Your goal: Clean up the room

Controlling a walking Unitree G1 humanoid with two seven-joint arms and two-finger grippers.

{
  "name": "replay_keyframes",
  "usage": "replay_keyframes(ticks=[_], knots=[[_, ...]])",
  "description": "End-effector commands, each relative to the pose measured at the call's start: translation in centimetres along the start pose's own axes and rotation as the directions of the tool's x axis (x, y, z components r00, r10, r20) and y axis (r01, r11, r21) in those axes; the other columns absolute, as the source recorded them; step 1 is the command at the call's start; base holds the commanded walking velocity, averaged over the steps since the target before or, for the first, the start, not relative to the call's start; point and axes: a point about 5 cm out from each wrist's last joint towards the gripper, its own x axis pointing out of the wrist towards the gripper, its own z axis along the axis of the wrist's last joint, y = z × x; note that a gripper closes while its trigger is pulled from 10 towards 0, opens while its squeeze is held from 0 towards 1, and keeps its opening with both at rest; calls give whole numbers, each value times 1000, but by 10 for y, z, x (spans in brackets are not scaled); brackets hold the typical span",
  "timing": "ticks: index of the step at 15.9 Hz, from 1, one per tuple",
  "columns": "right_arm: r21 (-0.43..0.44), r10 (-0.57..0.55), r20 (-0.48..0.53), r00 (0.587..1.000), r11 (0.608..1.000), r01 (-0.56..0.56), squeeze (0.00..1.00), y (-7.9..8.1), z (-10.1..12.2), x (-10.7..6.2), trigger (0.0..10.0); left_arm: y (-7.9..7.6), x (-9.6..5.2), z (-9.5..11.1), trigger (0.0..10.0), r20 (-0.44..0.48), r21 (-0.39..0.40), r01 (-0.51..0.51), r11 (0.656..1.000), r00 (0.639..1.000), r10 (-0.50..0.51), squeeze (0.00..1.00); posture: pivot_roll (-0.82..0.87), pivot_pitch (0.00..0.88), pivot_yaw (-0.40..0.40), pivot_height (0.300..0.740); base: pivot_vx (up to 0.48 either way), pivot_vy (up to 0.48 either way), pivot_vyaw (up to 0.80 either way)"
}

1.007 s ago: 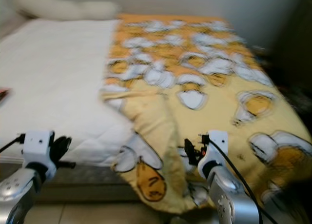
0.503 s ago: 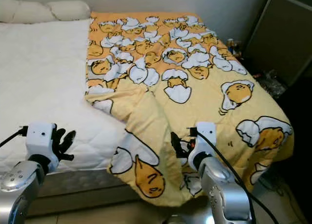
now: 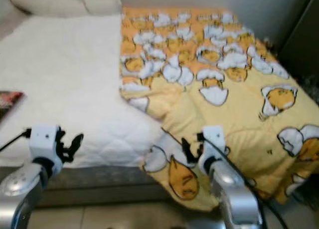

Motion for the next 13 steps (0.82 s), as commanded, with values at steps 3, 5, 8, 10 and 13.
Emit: replay_keyframes(ticks=[3, 5, 8, 10, 13], knots=[[-14, 40, 24, 999, 999, -40, 0, 10, 0, -2, 10000, 0, -2, 2, 10000, 12, 26, -4, 1000, 1000, 3, 1000, -91, 0, -4, 740, 0, 356, 0], [-6, 46, 18, 999, 999, -46, 0, 11, -1, -3, 10000, -1, -2, 3, 10000, 16, 26, -1, 1000, 1000, 1, 1000, -97, 0, 0, 740, 0, 360, 0], [-29, 38, -10, 999, 999, -38, 0, 9, -3, -1, 10000, -8, 1, 6, 10000, 38, 17, 43, 999, 998, -43, 94, -86, 0, -8, 740, 0, 90, 0], [-16, 14, -19, 1000, 1000, -14, 0, 8, -4, 0, 10000, -9, 2, 7, 10000, 30, 41, 46, 998, 998, -48, 0, -83, 0, -9, 740, 0, 0, 0], [5, 25, 12, 1000, 1000, -25, 0, 10, 2, 2, 10000, -6, 4, 11, 10000, 62, -18, 20, 1000, 998, -19, 0, -95, 0, 0, 740, 0, 0, 0]])
